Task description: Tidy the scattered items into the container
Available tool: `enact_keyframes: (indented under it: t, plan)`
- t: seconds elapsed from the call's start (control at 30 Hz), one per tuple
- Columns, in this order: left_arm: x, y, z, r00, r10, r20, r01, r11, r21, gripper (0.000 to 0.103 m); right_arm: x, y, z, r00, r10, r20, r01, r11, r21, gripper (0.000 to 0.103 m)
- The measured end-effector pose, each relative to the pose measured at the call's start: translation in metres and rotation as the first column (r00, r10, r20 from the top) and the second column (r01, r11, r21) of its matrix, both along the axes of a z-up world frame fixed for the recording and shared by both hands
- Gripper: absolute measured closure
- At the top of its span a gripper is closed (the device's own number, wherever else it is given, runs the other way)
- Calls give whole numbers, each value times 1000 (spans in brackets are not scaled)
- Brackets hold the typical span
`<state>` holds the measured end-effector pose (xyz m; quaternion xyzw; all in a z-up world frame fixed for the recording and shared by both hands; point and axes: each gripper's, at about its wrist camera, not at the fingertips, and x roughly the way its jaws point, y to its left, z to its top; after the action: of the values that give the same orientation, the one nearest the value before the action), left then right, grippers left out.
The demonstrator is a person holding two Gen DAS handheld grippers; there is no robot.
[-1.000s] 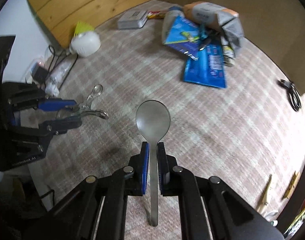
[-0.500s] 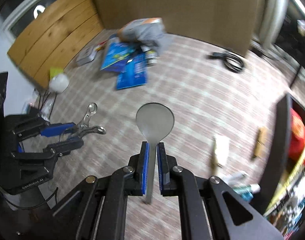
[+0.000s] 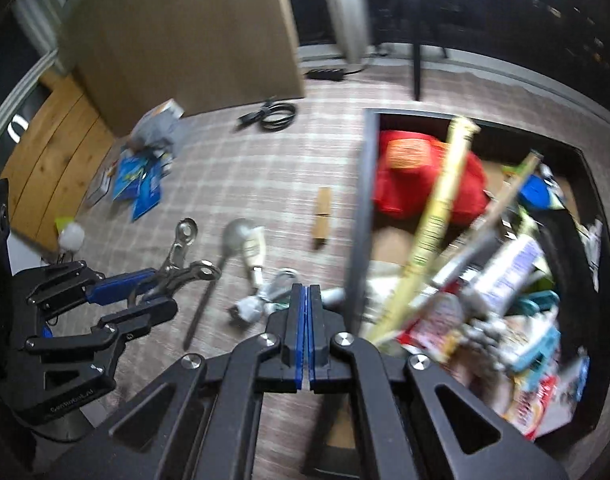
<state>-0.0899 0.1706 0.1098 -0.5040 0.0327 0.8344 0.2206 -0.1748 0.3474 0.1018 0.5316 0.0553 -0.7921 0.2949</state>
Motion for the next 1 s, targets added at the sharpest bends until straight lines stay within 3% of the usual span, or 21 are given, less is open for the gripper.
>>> enact_keyframes:
  t: [0.5,0.57,0.6,0.63,0.8,1.0]
  plan:
    - [13,134,17,985,-168,-29,169,985,31,78,3,131,17,968,-245,-56,246,969,15,102]
    - [14,146,17,986,-166,-27,166,986,32,73,3,146,18,960,-273,-53,275,961,18,102]
    - [14,151,17,986,-164,-17,165,986,34,60,3,154,18,955,-291,-52,293,956,21,101]
    - [14,153,17,987,-162,-14,162,986,39,55,3,160,19,951,-305,-50,306,952,25,101]
    - [16,155,15,988,-155,-20,156,988,22,57,7,177,21,943,-331,-43,332,943,24,100]
    - [9,125,12,997,-82,-5,82,997,11,57,9,167,23,955,-293,-38,293,956,11,94]
